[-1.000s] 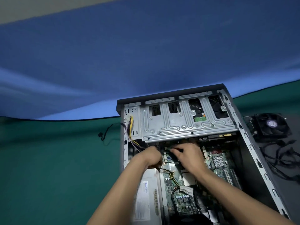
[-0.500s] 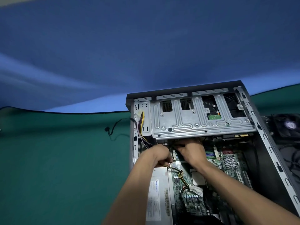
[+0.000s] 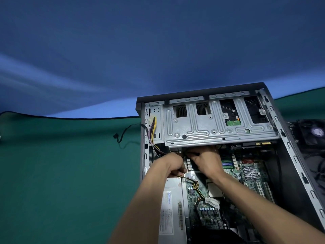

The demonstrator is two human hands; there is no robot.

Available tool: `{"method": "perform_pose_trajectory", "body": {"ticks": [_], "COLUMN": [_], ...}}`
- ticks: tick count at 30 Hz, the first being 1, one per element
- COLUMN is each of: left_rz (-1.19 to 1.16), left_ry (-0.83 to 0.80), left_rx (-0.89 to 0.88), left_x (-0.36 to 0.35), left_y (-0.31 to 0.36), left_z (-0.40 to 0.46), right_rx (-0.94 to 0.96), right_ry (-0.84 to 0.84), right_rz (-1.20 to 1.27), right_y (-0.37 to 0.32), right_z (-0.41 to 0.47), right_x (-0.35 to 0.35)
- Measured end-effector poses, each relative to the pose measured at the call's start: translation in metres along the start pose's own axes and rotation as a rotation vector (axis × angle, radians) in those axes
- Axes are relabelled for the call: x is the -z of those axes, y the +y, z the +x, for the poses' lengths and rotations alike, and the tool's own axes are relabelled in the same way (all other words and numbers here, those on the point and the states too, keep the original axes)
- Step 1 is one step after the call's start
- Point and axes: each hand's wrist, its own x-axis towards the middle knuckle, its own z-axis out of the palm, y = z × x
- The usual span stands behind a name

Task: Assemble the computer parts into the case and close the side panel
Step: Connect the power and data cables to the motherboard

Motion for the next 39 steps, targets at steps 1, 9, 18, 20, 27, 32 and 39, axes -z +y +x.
{"method": "perform_pose_trajectory", "body": {"ticks": [1, 9, 18, 20, 27, 32, 39], "left_rz": [0.005, 0.026, 0.019, 0.014, -0.026, -0.019, -0.04], "left_ry": [0.0, -0.008, -0.016, -0.012, -0.004, 0.001, -0.008], "left_rx": [-0.004, -0.028, -0.016, -0.005, 0.005, -0.004, -0.003], "left_x": [0.0, 0.0, 0.0, 0.0, -0.002, -0.002, -0.002], "left_y": [0.0, 0.0, -0.001, -0.001, -0.002, -0.002, -0.003], "left_z": [0.0, -0.001, 0.001, 0.002, 0.004, 0.004, 0.007], "right_rx": [0.01, 0.095, 0.135, 0.144, 0.212, 0.15, 0.036], "right_ry": [0.006, -0.048, -0.053, -0.031, -0.024, -0.031, -0.045], "right_rz": [-0.002, -0.07, -0.106, -0.108, -0.208, -0.162, -0.086], "right_y": [-0.001, -0.008, -0.003, -0.004, -0.009, -0.008, 0.002], "right_z": [0.0, 0.005, 0.004, 0.004, 0.001, 0.0, 0.003], "right_x": [0.0, -0.002, 0.0, 0.0, 0.004, 0.005, 0.004]}}
